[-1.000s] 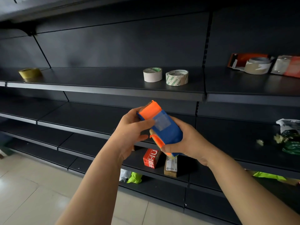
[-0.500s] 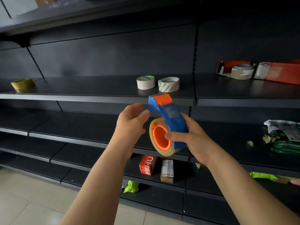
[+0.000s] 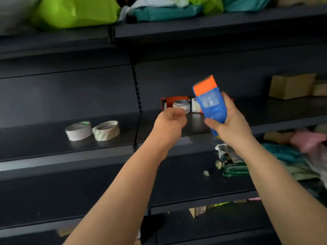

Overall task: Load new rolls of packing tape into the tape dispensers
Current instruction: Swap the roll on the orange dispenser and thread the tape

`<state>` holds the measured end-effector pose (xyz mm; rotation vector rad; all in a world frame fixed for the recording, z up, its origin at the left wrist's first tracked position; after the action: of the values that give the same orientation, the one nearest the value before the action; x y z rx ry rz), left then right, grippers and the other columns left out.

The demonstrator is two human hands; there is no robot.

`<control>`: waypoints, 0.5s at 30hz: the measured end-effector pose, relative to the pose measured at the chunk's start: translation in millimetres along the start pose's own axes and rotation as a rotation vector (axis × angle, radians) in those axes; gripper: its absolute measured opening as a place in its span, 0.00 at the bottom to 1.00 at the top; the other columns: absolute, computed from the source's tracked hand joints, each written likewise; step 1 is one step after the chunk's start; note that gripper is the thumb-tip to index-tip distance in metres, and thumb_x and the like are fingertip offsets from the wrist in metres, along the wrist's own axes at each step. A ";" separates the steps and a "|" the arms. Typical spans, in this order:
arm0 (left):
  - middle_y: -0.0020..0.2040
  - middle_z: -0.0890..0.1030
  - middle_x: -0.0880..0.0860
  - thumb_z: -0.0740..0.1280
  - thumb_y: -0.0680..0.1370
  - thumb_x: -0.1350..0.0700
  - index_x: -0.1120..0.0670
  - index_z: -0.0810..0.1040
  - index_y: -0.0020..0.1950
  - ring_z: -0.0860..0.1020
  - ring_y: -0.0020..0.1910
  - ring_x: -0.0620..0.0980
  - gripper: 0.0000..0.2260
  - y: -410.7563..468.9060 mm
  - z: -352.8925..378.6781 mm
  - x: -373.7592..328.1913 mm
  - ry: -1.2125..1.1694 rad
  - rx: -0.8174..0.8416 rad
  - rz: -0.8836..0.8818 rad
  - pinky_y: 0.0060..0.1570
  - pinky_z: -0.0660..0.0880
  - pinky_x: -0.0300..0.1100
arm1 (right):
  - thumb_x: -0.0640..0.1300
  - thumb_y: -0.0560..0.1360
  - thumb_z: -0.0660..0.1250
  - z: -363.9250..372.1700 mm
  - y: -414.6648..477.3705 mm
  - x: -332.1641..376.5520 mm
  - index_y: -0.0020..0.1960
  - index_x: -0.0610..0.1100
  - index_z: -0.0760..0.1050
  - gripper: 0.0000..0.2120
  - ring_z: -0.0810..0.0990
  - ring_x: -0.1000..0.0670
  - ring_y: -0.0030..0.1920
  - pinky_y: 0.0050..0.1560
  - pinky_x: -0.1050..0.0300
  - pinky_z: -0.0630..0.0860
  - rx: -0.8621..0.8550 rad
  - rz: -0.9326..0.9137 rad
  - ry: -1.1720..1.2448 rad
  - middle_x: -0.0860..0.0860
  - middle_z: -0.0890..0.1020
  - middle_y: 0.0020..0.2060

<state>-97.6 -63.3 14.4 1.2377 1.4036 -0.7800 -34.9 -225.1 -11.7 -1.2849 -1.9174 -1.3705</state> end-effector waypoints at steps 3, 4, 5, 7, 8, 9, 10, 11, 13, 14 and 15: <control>0.51 0.78 0.50 0.62 0.80 0.62 0.57 0.75 0.65 0.74 0.40 0.41 0.13 32.2 57.3 -10.6 -0.013 0.070 0.006 0.41 0.74 0.38 | 0.45 0.74 0.71 -42.3 37.9 -42.9 0.79 0.54 0.51 0.41 0.73 0.42 0.67 0.54 0.53 0.68 0.038 0.011 -0.306 0.49 0.73 0.71; 0.50 0.77 0.50 0.62 0.80 0.62 0.58 0.75 0.64 0.73 0.40 0.41 0.13 41.9 73.3 -12.8 -0.015 0.086 0.001 0.40 0.73 0.38 | 0.46 0.74 0.71 -52.7 49.4 -56.5 0.79 0.54 0.51 0.41 0.72 0.41 0.68 0.57 0.50 0.70 0.033 0.019 -0.395 0.48 0.72 0.71; 0.49 0.77 0.50 0.62 0.80 0.62 0.58 0.75 0.64 0.74 0.41 0.42 0.12 52.0 88.9 -14.6 -0.017 0.098 -0.004 0.41 0.74 0.39 | 0.47 0.74 0.71 -62.0 61.0 -70.0 0.79 0.54 0.51 0.41 0.71 0.41 0.69 0.60 0.46 0.71 0.020 0.033 -0.490 0.48 0.72 0.71; 0.49 0.77 0.51 0.63 0.80 0.61 0.56 0.75 0.62 0.75 0.46 0.45 0.11 72.2 114.7 -17.0 -0.016 0.109 -0.016 0.50 0.77 0.45 | 0.49 0.74 0.70 -78.4 84.1 -92.8 0.79 0.55 0.50 0.40 0.72 0.41 0.66 0.61 0.44 0.68 -0.010 0.075 -0.699 0.47 0.73 0.68; 0.49 0.77 0.50 0.64 0.80 0.60 0.56 0.75 0.62 0.75 0.48 0.46 0.11 81.6 125.0 -18.1 -0.012 0.110 -0.023 0.54 0.77 0.48 | 0.49 0.75 0.69 -85.0 96.5 -103.0 0.79 0.56 0.50 0.40 0.73 0.40 0.64 0.59 0.45 0.68 -0.017 0.093 -0.802 0.46 0.75 0.65; 0.50 0.78 0.50 0.64 0.80 0.60 0.56 0.75 0.62 0.75 0.49 0.46 0.11 90.5 133.4 -18.9 -0.007 0.111 -0.027 0.57 0.76 0.49 | 0.49 0.75 0.69 -90.1 108.2 -112.1 0.78 0.57 0.50 0.39 0.74 0.41 0.62 0.57 0.45 0.67 -0.018 0.105 -0.884 0.46 0.76 0.62; 0.51 0.78 0.50 0.64 0.80 0.59 0.56 0.75 0.63 0.76 0.49 0.45 0.11 98.5 139.7 -19.6 -0.002 0.110 -0.028 0.58 0.76 0.50 | 0.48 0.74 0.70 -93.6 119.2 -120.8 0.78 0.59 0.51 0.39 0.74 0.41 0.60 0.54 0.46 0.66 -0.011 0.115 -0.943 0.46 0.77 0.58; 0.52 0.78 0.50 0.64 0.81 0.59 0.56 0.75 0.63 0.76 0.48 0.44 0.11 106.3 145.1 -19.7 0.001 0.105 -0.027 0.59 0.76 0.49 | 0.47 0.74 0.69 -95.2 129.6 -129.6 0.77 0.61 0.51 0.39 0.75 0.42 0.58 0.52 0.48 0.65 0.005 0.130 -0.983 0.47 0.78 0.54; 0.53 0.78 0.48 0.64 0.81 0.59 0.54 0.75 0.63 0.75 0.47 0.41 0.11 119.6 150.8 -18.4 0.003 0.075 -0.029 0.58 0.77 0.49 | 0.46 0.74 0.68 -94.0 145.5 -145.0 0.76 0.62 0.52 0.37 0.75 0.43 0.57 0.50 0.50 0.64 0.070 0.157 -1.034 0.49 0.78 0.51; 0.53 0.78 0.47 0.64 0.81 0.59 0.54 0.75 0.63 0.76 0.47 0.41 0.11 124.8 151.5 -17.7 -0.001 0.052 -0.031 0.56 0.77 0.48 | 0.46 0.74 0.67 -92.0 151.2 -150.3 0.76 0.61 0.53 0.36 0.75 0.44 0.58 0.51 0.50 0.64 0.114 0.157 -1.059 0.49 0.78 0.53; 0.54 0.79 0.47 0.64 0.81 0.59 0.54 0.75 0.63 0.77 0.49 0.42 0.11 129.8 151.4 -16.4 -0.007 0.028 -0.028 0.55 0.78 0.47 | 0.46 0.74 0.67 -90.6 155.6 -152.8 0.75 0.60 0.55 0.35 0.73 0.44 0.60 0.54 0.49 0.65 0.154 0.159 -1.084 0.49 0.78 0.55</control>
<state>67.6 -176.3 17.0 1.2381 1.4115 -0.8255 158.4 -360.6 -19.5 -2.3021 -2.3733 -0.3848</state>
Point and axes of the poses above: each hand's wrist, its own y-axis towards the middle knuckle, its own z-axis out of the palm, x = y × z, the point moved 1 cm from there along y, towards the middle knuckle
